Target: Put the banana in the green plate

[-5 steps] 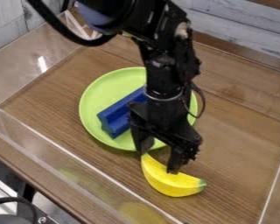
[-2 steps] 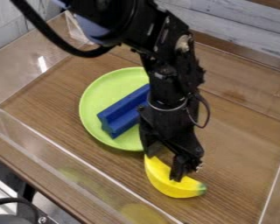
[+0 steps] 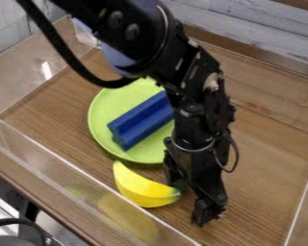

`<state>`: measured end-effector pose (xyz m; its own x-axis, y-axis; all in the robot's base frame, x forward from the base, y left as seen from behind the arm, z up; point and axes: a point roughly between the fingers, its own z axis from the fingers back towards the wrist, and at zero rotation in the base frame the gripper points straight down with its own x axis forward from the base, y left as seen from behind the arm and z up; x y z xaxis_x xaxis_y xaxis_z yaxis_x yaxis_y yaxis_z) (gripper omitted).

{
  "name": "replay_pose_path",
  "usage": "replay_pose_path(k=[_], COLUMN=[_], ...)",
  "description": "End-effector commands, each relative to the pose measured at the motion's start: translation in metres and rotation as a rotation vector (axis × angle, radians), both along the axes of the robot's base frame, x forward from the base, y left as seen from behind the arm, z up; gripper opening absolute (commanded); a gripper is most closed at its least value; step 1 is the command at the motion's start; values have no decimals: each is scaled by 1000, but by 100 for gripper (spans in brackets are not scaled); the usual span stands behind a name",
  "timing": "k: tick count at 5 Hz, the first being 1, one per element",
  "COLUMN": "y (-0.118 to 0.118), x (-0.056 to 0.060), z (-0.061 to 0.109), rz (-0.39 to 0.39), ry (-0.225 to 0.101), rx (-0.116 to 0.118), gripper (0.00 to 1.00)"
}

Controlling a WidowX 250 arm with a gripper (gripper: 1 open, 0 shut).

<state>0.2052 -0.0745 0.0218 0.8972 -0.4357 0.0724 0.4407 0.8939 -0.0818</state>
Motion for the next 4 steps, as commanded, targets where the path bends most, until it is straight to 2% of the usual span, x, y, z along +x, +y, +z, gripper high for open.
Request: replay_pose_path(k=[1, 4], y=[-2, -5], x=[5, 5], z=[2, 2], rz=[-11, -20], ry=[-35, -60], rx=[-14, -32], gripper=[0, 0])
